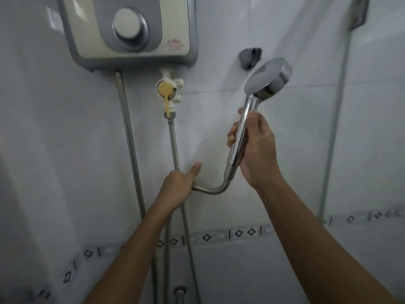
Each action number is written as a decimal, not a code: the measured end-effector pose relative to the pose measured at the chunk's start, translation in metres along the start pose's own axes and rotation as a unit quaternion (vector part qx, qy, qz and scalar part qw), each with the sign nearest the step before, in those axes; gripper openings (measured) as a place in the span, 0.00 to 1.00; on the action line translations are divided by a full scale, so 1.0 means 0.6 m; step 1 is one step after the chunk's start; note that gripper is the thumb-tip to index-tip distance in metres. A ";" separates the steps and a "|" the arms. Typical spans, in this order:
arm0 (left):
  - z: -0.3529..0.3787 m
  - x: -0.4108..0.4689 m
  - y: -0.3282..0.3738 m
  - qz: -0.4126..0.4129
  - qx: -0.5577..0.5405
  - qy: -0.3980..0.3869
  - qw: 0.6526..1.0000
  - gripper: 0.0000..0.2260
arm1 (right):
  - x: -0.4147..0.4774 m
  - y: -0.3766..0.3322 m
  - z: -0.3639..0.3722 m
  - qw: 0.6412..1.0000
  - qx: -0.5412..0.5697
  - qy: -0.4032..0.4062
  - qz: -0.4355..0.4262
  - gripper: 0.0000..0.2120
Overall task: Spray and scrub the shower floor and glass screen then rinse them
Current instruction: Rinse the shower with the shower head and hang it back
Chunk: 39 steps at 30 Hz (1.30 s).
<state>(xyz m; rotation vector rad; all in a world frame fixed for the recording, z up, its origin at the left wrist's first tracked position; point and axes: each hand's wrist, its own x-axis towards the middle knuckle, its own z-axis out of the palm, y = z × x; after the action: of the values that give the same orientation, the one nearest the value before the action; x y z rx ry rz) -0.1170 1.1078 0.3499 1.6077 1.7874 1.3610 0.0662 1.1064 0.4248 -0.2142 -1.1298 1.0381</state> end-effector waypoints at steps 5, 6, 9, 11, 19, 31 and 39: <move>0.020 0.021 0.106 0.070 -0.059 0.005 0.996 0.33 | 0.105 -0.124 0.040 0.996 -0.031 -0.009 -0.084 0.11; 0.030 0.022 0.123 0.084 -0.072 0.001 0.994 0.33 | 0.124 -0.146 0.050 0.995 -0.035 -0.018 -0.097 0.10; 0.057 0.021 0.179 0.120 -0.127 0.000 0.985 0.32 | 0.172 -0.199 0.081 0.989 -0.081 -0.029 -0.124 0.14; 0.070 0.023 0.213 0.139 -0.158 -0.006 0.978 0.31 | 0.197 -0.223 0.101 0.981 -0.129 -0.021 -0.142 0.16; 0.109 0.060 0.310 0.197 -0.154 -0.016 0.968 0.27 | 0.268 -0.255 0.135 0.956 -0.227 -0.012 -0.185 0.14; 0.143 0.092 0.356 0.180 -0.175 -0.042 0.967 0.28 | 0.319 -0.264 0.114 0.953 -0.216 0.000 -0.213 0.14; 0.158 0.103 0.334 0.153 -0.190 -0.072 0.967 0.27 | 0.319 -0.226 0.120 0.926 -0.316 0.016 -0.206 0.21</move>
<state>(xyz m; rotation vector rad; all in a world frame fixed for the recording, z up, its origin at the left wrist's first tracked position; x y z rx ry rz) 0.0500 1.1777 0.4923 1.7555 1.1413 1.5597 0.0921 1.1557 0.6637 -0.4788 -1.3823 0.2734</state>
